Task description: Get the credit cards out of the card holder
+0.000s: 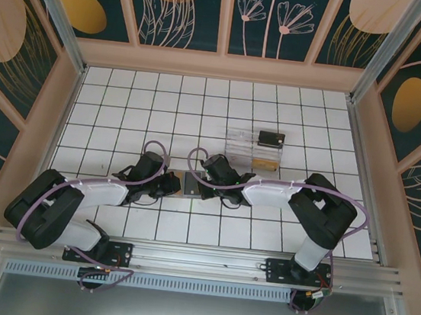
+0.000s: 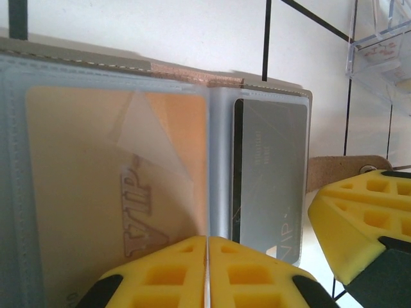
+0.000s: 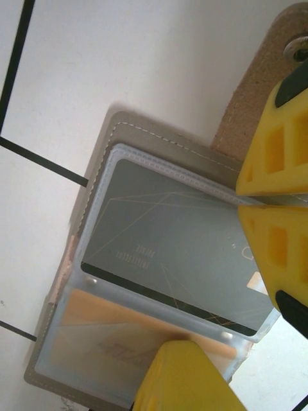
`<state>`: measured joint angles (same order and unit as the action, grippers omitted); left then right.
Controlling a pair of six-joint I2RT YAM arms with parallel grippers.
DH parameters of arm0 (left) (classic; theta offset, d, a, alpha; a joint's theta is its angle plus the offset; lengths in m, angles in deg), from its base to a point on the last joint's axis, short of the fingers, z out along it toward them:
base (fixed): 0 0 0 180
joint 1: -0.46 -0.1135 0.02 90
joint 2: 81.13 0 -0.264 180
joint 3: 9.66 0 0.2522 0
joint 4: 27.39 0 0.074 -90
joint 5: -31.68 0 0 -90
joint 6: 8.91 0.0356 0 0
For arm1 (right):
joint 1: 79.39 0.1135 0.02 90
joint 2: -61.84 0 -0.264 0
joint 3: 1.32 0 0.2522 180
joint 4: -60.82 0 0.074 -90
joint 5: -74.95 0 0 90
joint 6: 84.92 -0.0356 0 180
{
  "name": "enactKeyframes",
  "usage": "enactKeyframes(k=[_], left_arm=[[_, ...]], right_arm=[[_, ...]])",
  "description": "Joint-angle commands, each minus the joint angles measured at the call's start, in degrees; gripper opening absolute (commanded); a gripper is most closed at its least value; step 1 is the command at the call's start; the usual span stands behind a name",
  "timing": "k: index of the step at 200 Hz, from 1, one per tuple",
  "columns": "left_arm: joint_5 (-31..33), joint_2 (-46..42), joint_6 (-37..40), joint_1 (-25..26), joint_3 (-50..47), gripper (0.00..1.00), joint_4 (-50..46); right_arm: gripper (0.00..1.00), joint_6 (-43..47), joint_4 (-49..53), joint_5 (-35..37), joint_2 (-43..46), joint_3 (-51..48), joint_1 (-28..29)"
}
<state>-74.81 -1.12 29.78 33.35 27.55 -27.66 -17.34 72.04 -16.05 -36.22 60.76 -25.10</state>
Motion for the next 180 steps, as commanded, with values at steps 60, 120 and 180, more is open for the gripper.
enactKeyframes(k=[60, 120, 180], left_arm=[[-0.39, 1.95, 0.11, -0.31, -0.5, 0.18, 1.25], [0.36, 0.4, -0.06, -0.32, -0.5, 0.18, 0.3], [0.62, -3.6, -0.27, -0.47, -0.4, 0.18, 0.46]], right_arm=[[0.15, 0.44, -0.66, -2.34, -3.81, 1.96, 0.44], [0.15, 0.53, -0.62, -2.7, -4.44, 2.49, 0.56], [0.15, 0.27, -0.7, -2.52, -4.47, 2.21, 0.65]])
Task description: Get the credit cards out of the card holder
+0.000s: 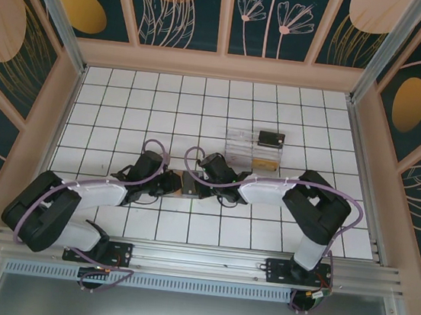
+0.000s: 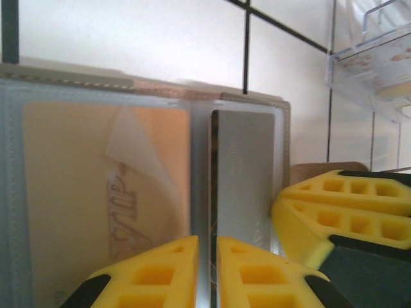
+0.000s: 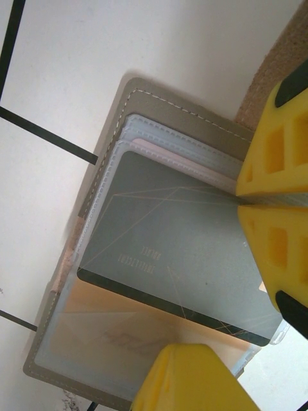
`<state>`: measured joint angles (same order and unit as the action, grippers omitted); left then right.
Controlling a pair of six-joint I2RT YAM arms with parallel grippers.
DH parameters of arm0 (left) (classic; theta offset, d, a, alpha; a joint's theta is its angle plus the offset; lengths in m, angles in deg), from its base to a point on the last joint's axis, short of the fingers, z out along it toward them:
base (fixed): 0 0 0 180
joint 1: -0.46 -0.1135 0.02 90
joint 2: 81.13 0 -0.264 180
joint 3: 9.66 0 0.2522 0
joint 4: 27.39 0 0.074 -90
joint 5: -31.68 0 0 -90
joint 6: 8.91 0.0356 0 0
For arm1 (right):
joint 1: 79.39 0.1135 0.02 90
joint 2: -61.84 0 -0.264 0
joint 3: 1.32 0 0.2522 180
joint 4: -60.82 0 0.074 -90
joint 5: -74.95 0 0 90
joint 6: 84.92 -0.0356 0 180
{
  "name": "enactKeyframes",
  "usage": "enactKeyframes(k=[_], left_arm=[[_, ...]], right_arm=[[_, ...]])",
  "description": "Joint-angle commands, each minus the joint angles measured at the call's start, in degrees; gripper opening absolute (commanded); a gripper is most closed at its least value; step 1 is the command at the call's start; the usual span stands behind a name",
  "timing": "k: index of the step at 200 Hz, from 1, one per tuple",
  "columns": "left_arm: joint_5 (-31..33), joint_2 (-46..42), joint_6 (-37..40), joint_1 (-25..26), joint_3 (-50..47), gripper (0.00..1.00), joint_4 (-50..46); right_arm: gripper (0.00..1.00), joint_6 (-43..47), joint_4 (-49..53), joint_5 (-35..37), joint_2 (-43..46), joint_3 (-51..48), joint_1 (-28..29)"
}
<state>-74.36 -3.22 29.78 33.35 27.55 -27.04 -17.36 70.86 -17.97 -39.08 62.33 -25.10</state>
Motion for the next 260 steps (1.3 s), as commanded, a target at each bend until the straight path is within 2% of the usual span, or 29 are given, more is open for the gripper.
enactKeyframes(k=[1, 32, 149, 156, 185, 260], left_arm=[[0.1, -1.52, -0.28, -0.46, -0.41, 0.18, -0.01], [-1.78, 0.22, -0.13, -0.45, -0.57, 0.22, 1.77], [-4.17, 4.51, -1.08, -0.45, -1.19, 0.19, 5.44], [-4.48, 4.68, -1.14, -0.5, -1.19, 0.17, 5.71], [-4.51, 4.55, -1.16, -0.46, -1.26, 0.0, 5.65], [-1.11, -0.01, 0.23, -2.02, -1.98, 0.0, -0.4]], right_arm=[[0.15, 0.29, 0.48, -0.6, -1.62, 0.64, 0.65], [0.15, 0.29, 0.48, -0.55, -1.45, 0.43, 0.65], [0.15, 0.22, 0.47, -0.42, -1.29, 0.2, 0.66], [0.15, 0.2, 0.48, -0.49, -1.32, 0.21, 0.69], [0.15, 0.1, 0.49, -0.33, -1.26, 0.1, 0.72], [0.15, -0.24, 0.68, 0.28, -1.49, -0.47, 0.65]])
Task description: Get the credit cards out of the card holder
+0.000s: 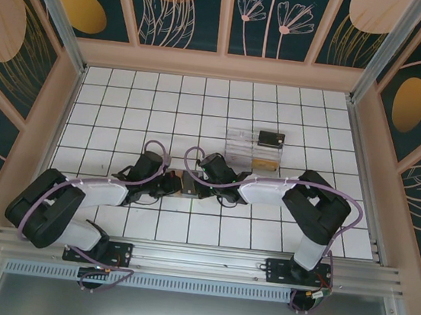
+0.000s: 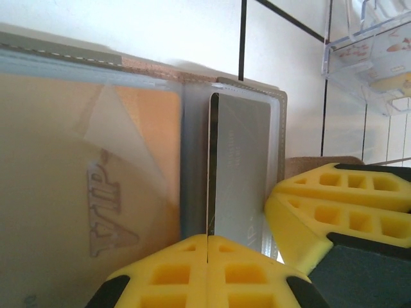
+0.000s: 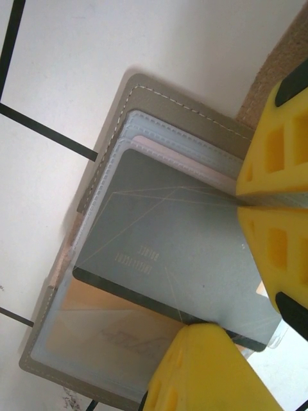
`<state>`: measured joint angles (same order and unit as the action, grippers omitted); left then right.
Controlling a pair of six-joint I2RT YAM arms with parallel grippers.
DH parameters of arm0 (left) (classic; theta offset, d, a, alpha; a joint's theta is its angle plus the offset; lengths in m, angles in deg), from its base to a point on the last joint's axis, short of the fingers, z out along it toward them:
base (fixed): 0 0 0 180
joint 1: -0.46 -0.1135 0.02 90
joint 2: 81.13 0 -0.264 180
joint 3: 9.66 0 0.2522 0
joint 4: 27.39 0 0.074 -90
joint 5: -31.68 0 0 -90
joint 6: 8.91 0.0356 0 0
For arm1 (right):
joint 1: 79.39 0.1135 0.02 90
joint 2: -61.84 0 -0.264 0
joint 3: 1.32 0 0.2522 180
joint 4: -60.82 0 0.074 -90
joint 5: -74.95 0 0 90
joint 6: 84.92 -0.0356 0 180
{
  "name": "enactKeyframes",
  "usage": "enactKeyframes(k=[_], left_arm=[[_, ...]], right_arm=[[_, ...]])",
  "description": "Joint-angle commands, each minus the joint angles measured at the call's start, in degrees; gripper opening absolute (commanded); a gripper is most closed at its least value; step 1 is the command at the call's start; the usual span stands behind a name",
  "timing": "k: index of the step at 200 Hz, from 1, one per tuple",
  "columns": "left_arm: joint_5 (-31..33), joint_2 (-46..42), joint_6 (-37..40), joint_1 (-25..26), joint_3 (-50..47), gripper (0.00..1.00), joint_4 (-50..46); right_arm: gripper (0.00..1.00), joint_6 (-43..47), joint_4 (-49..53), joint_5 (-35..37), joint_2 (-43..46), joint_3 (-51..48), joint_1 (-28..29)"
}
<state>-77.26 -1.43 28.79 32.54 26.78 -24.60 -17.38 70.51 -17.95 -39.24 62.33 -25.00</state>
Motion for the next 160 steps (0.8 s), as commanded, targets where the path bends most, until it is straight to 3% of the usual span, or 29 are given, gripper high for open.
enactKeyframes(k=[1, 68, 160], left_arm=[[1.8, -1.82, 1.22, -1.26, -1.23, 0.0, -2.89], [1.3, -2.03, 2.53, -2.02, -1.76, 0.0, -3.74], [-4.54, 1.53, 2.32, -2.02, -2.16, 0.0, 5.23]], right_arm=[[0.15, -0.22, 1.01, 0.26, -1.32, -0.47, 0.54], [0.15, -0.39, 1.04, 0.35, -1.09, -0.74, 0.54], [0.15, 0.75, 0.71, 0.84, 1.32, 0.46, 0.63]])
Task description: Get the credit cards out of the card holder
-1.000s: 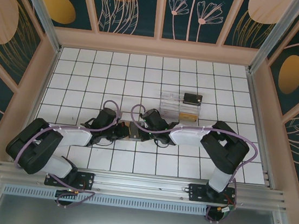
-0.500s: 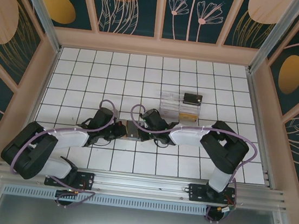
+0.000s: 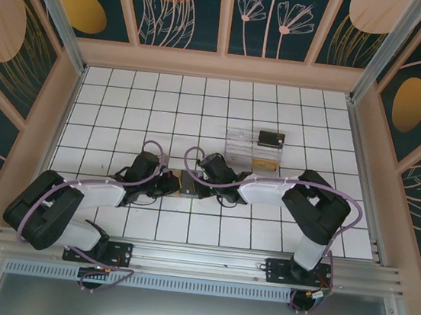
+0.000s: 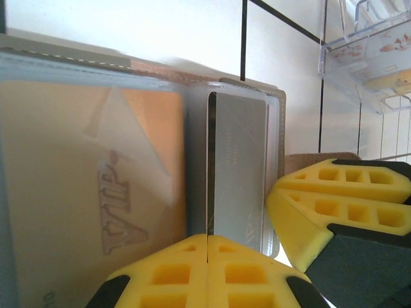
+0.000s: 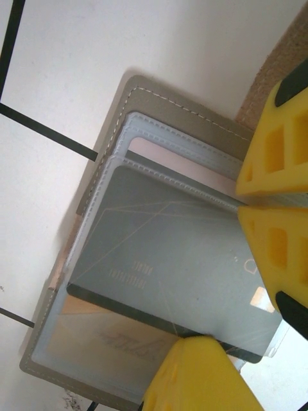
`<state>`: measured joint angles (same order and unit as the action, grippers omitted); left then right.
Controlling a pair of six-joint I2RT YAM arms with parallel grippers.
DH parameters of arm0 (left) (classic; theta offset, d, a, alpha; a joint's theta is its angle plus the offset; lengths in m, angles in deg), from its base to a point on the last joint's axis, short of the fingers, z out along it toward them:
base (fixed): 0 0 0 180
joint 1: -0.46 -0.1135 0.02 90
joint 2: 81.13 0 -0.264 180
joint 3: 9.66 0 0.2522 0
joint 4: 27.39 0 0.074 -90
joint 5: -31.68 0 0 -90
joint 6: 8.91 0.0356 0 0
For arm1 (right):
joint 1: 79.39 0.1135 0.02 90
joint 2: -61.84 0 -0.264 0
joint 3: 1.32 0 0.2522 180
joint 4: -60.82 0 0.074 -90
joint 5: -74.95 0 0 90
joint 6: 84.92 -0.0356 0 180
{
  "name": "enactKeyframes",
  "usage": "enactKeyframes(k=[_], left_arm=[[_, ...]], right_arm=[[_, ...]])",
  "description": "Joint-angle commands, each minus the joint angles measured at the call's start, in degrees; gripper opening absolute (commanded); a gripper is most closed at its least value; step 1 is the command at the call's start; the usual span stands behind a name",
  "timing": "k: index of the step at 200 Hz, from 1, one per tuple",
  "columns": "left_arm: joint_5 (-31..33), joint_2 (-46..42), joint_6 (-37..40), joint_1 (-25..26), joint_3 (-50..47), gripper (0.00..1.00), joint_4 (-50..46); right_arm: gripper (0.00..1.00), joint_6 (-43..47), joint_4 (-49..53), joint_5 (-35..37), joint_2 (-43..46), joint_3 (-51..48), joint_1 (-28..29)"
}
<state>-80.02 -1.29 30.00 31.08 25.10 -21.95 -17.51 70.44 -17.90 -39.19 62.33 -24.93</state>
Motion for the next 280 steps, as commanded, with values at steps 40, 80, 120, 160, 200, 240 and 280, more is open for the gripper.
enactKeyframes(k=[40, 80, 120, 160, 200, 240, 280], left_arm=[[-1.56, 1.88, 3.13, -0.71, -0.38, 0.0, 2.51], [-1.8, 3.8, 6.35, -1.81, -0.06, 0.0, 2.28], [-1.42, 3.41, 7.66, -3.17, 0.1, 0.0, 1.69], [-0.63, 1.89, 8.14, -3.72, -0.16, 0.0, 0.37], [-0.9, 1.07, 8.38, -3.89, -0.24, 0.0, -0.9], [-3.32, 3.02, 8.57, -3.89, 0.45, 0.0, 0.02], [-6.94, 4.79, 7.58, -3.88, 0.28, 0.0, 3.21]], right_arm=[[0.15, 0.71, 0.63, 0.05, 0.27, 0.38, 0.58], [0.15, 0.87, 1.06, -0.13, 0.39, 0.4, 0.56], [0.15, 0.89, 1.15, -0.14, 0.45, 0.03, 0.59], [0.15, 1.06, 1.07, -0.19, 0.42, -0.28, 0.47], [0.15, 0.88, 1.12, 0.13, 0.16, -1.61, 0.21], [0.15, 1.82, 0.94, 0.57, 0.4, -2.35, -0.44], [0.15, 3.28, 1.14, 0.41, 0.91, -3.08, -2.41]])
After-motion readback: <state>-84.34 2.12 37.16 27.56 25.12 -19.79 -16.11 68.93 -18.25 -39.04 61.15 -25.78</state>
